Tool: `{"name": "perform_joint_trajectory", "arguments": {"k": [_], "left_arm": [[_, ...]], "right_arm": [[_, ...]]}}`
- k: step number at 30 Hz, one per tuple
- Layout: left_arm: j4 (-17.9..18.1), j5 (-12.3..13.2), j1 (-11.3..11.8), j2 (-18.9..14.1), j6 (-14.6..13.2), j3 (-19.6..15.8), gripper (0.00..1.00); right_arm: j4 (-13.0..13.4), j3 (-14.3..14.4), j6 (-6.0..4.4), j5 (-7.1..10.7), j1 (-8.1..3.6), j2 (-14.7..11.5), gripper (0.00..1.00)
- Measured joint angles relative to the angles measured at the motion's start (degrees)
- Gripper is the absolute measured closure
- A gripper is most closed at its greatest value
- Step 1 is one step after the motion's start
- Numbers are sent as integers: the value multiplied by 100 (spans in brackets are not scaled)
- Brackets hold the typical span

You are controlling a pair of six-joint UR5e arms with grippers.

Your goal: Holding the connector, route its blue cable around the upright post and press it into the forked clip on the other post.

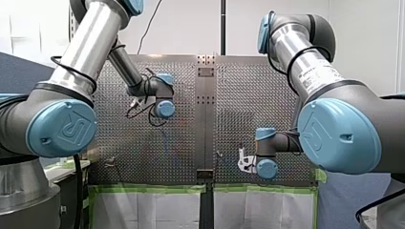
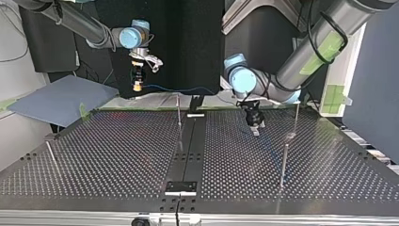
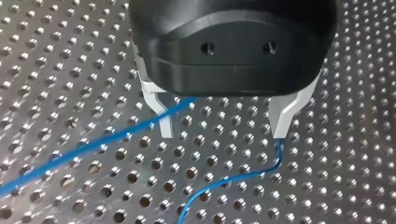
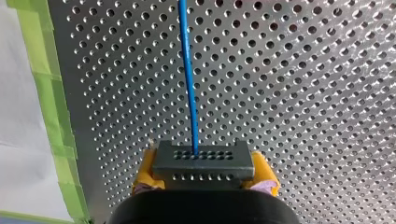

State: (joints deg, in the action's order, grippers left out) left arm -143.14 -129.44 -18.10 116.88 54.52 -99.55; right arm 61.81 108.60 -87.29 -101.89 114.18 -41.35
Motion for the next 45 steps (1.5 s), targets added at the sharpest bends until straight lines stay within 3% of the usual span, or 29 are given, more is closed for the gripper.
{"name": "perform_joint_trajectory", "arguments": {"k": [14,28,45], "left_arm": [[57,51,30,49,360,-188,1],[210,140,74,680,295,-171,1],[192,137,-23,817,173,-165,1]], "right_arm": [[24,0,-46,131,28,0,71],[19,1,-53,133,40,2,71],[23,0,-52,133,47,0,71]]}}
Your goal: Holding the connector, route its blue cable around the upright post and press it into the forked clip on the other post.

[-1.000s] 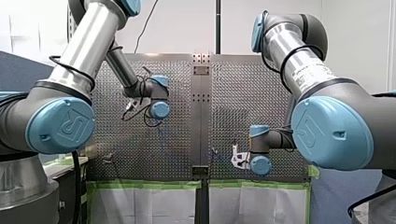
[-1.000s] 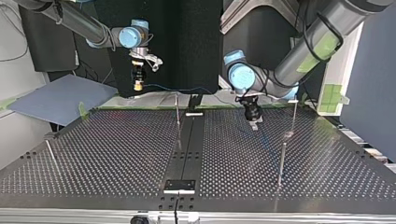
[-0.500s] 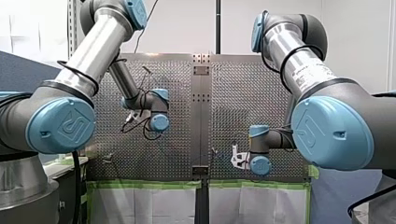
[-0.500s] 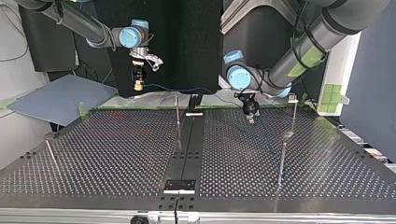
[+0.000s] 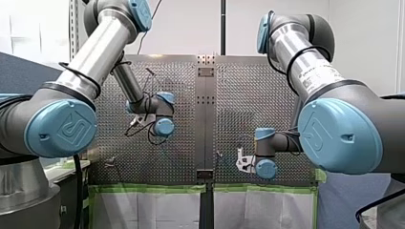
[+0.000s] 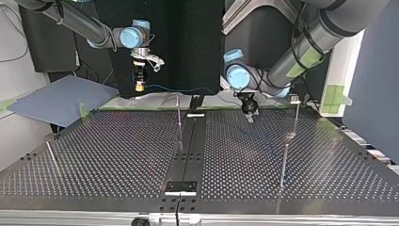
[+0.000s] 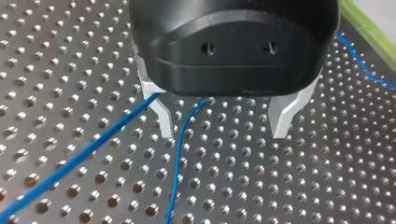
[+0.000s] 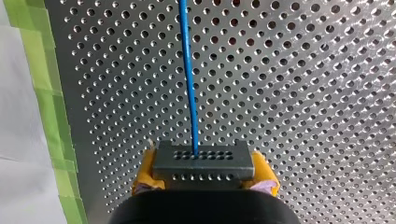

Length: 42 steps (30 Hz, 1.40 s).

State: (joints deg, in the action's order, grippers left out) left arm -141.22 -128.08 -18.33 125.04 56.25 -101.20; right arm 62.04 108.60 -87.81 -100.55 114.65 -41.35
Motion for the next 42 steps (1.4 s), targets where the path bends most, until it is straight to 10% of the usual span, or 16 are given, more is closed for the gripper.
{"name": "perform_joint_trajectory", "arguments": {"k": [42], "left_arm": [[-200,-131,-658,1558,1,619,1]], "right_arm": [[-30,-9,6,0,26,0,71]]}}
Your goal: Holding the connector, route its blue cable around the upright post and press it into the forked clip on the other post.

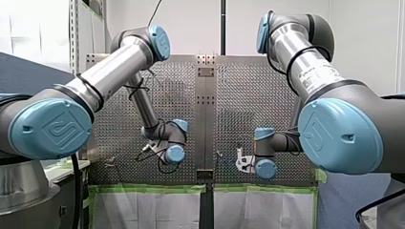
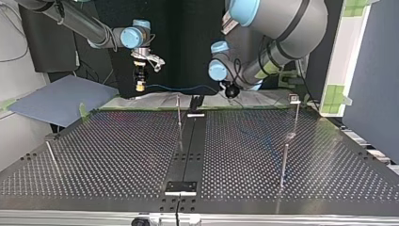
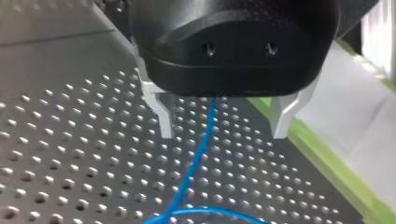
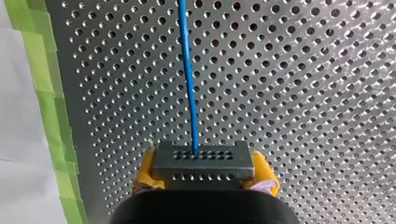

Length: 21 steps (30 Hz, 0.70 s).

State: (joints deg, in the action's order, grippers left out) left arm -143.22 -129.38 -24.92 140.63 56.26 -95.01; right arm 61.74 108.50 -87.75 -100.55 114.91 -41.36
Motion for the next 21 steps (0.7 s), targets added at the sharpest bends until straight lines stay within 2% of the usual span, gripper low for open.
{"name": "perform_joint_trajectory", "arguments": {"k": [8,13,21], "left_arm": [[71,-122,-54,47,114,51,1],[-90,-247,-121,263,178,242,1],[-82,-211,-329,708,501,550,1]], "right_arm": [[-27,-3,2,0,9,0,71],[-29,-4,2,0,10,0,71],[-36,-15,10,0,12,0,71]]}}
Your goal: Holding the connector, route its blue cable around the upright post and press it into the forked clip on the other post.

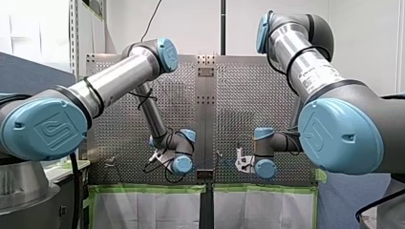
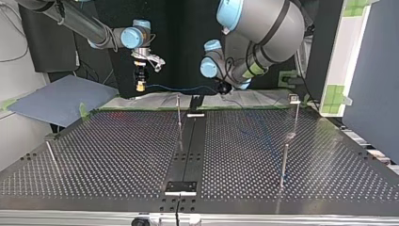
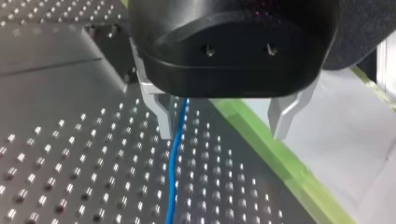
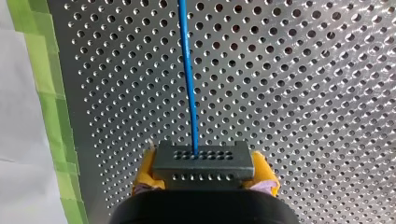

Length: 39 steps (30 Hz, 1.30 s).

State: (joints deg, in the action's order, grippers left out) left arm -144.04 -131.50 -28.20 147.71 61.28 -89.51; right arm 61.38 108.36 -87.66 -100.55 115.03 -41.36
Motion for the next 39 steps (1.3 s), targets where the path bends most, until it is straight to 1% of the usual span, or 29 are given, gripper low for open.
{"name": "perform_joint_trajectory", "arguments": {"k": [5,11,19,26,30,36,39], "left_arm": [[-56,12,-85,120,85,197,1],[-93,99,-150,136,252,241,1],[-113,426,-323,139,610,242,1],[-141,766,-450,141,952,243,1],[-175,981,-500,141,1195,245,1],[-184,1122,-528,140,1498,242,1],[-127,1226,-533,140,1634,242,1]], "right_arm": [[-2,-2,5,0,-1,0,71],[3,-9,3,0,-1,0,71],[-10,-11,3,0,-1,0,71],[-34,-11,9,0,9,0,71],[-40,-21,14,0,23,0,71],[-59,-30,29,2,44,0,71],[-77,-33,44,11,48,-2,71]]}}
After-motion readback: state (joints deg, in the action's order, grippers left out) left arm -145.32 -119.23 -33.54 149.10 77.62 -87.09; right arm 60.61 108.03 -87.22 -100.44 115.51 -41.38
